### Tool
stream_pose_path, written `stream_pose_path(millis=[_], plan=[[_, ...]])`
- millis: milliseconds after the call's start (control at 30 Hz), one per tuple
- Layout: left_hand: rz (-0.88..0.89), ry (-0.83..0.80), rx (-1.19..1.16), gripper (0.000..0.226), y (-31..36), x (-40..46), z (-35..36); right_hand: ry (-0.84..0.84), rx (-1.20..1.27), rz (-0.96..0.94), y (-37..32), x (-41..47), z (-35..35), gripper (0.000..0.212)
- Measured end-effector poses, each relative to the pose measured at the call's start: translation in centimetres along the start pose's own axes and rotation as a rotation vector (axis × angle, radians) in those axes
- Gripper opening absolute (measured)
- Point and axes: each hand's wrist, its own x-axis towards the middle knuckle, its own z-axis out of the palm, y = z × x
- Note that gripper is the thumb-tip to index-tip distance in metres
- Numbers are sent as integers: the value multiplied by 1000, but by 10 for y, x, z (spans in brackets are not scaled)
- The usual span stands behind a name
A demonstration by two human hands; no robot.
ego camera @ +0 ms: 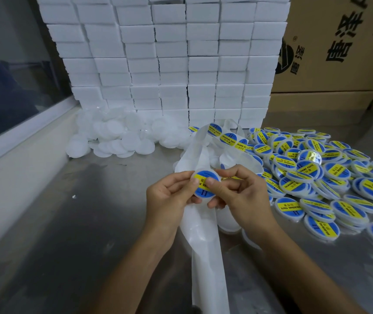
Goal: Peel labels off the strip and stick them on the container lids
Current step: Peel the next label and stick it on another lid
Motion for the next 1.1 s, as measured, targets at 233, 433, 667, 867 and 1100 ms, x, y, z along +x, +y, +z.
stream_pose_path(millis=[233, 433, 667, 867, 1100], plan=[[-56, -84, -103, 25, 0, 1, -2, 63, -24, -30, 1, 2, -3, 12], [-86, -26, -132, 27, 2, 4, -4, -32, -59, 9, 0, 1, -3, 29], [-97, -152, -205, 26, 0, 1, -1, -17, -113, -49, 2, -2, -3, 55], [-44, -230, -147, 28, -2, -2, 3, 140, -101, -17, 4, 0, -2, 43], [-37, -170, -181, 25, 0, -1, 3, 59, -88, -56, 5, 0, 0, 30]])
